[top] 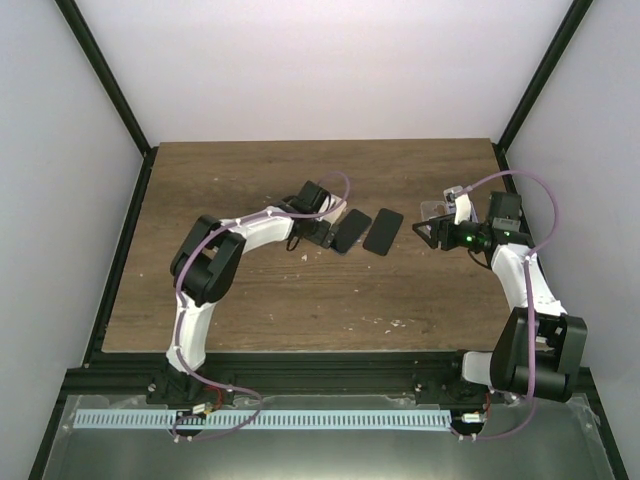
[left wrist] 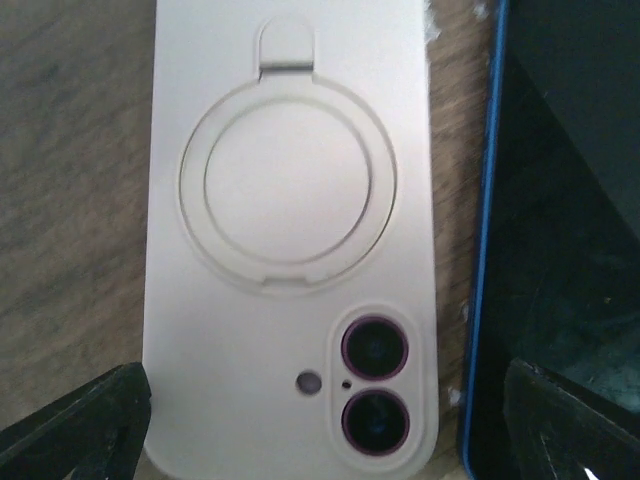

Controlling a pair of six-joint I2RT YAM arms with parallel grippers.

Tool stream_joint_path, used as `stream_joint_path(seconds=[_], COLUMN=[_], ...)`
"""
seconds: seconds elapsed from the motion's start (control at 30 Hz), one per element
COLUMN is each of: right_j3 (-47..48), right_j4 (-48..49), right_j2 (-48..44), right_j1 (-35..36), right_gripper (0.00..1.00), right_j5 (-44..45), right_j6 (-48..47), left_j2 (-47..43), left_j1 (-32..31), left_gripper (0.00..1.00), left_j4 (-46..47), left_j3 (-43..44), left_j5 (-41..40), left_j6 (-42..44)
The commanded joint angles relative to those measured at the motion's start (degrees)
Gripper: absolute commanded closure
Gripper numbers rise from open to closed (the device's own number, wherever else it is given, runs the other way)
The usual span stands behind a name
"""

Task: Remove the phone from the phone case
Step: Place the phone at the center of the board, then pick up the phone at the center of the board.

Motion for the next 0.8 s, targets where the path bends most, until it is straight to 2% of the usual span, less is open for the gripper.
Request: stream_joint_path(seconds=[0.0, 0.27, 0.53, 0.77], right_j3=[2.8, 2.8, 2.9, 2.9], right_j4=[-0.6, -0.6, -0.7, -0.8], right_j2=[-0.2, 0.2, 1.0, 1.5], right_j1=[-0.1, -0.1, -0.1, -0.1], right_gripper=[0.34, 0.34, 0.34, 0.34], right_j5=[-0.8, -0.7, -1.0, -1.2], right_j6=[-0.9, -0.9, -0.9, -0.8], left_j2=[3.4, 5.2, 6.4, 7.3], left_j1=[0.1, 1.9, 3.5, 3.4], left_gripper=[0.02, 0.12, 0.08, 0.05], left_j4=[-1.0, -0.4, -0.6, -1.1], left_j3=[2.8, 4.5, 4.5, 5.0], left_j5=[1.0, -2.0, -5.0, -2.2], left_j6=[1.2, 0.4, 1.3, 2.8])
